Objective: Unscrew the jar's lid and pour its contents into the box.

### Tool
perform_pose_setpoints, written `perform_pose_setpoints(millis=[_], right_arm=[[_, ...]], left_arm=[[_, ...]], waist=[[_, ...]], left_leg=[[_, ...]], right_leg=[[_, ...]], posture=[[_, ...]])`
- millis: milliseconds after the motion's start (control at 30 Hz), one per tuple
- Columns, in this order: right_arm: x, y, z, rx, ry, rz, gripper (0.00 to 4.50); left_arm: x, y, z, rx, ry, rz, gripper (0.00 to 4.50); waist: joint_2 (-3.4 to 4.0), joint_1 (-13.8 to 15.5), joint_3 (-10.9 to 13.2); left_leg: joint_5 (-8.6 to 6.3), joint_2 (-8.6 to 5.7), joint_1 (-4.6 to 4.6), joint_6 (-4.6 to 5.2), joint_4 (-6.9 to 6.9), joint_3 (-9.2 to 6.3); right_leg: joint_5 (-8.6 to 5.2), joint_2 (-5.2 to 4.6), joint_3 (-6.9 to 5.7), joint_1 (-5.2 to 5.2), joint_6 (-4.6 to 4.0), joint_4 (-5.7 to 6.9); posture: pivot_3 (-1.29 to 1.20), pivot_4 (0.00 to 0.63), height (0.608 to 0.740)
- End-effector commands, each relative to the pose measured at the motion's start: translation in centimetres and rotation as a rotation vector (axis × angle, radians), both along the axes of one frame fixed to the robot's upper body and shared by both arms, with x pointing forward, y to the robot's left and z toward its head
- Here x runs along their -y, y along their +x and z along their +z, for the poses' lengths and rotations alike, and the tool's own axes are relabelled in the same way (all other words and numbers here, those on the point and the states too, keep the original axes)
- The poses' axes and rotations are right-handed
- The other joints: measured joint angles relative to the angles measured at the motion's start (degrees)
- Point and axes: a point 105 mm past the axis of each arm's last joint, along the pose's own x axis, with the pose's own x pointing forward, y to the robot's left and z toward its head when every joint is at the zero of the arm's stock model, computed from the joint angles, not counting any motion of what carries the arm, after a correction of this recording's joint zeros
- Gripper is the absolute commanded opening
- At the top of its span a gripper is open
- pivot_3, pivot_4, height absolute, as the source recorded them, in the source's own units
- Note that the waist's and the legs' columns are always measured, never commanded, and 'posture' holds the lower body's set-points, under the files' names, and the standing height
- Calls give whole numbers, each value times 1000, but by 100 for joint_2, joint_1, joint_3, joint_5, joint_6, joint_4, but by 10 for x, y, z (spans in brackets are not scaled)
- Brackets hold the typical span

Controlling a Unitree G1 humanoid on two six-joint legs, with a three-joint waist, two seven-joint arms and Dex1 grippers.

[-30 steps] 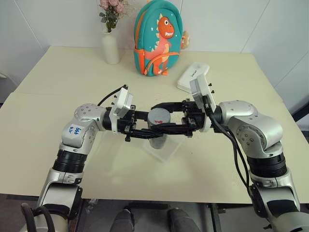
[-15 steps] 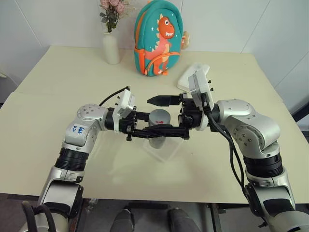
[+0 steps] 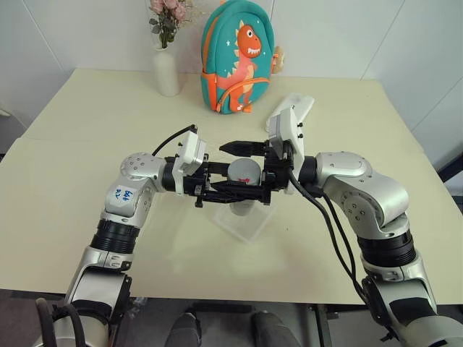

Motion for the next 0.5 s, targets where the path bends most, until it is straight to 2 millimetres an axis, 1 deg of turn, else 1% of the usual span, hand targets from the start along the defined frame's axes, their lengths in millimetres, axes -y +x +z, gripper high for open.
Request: perform_pose_setpoints(millis=[33, 133, 400, 500], right_arm=[[-3, -3, 6, 50, 8, 7, 4472], [-1, -3, 6, 54, 6, 1, 4472], [17, 6, 8, 72, -22, -62, 4472], [20, 5, 7, 72, -30, -66, 4472]], left_arm=[[0, -5, 11, 34, -29, -19, 2070], [-2, -6, 10, 27, -27, -18, 2070], [-9, -8, 7, 14, -29, 1, 2070], [-10, -8, 7, 11, -32, 6, 2070]], waist=[[0, 1, 0], [0, 2, 0], [0, 1, 0], [0, 1, 0]], left_leg=[[0, 0, 0, 0, 0, 0], [0, 0, -1, 0, 0, 0], [0, 0, 0, 0, 1, -1], [0, 0, 0, 0, 1, -1]], right_leg=[[0, 0, 0, 0, 0, 0], [0, 0, 0, 0, 0, 0], [0, 0, -1, 0, 0, 0], [0, 0, -1, 0, 0, 1]], posture=[[0, 150, 740], [0, 150, 740], [0, 150, 740], [0, 150, 740]])
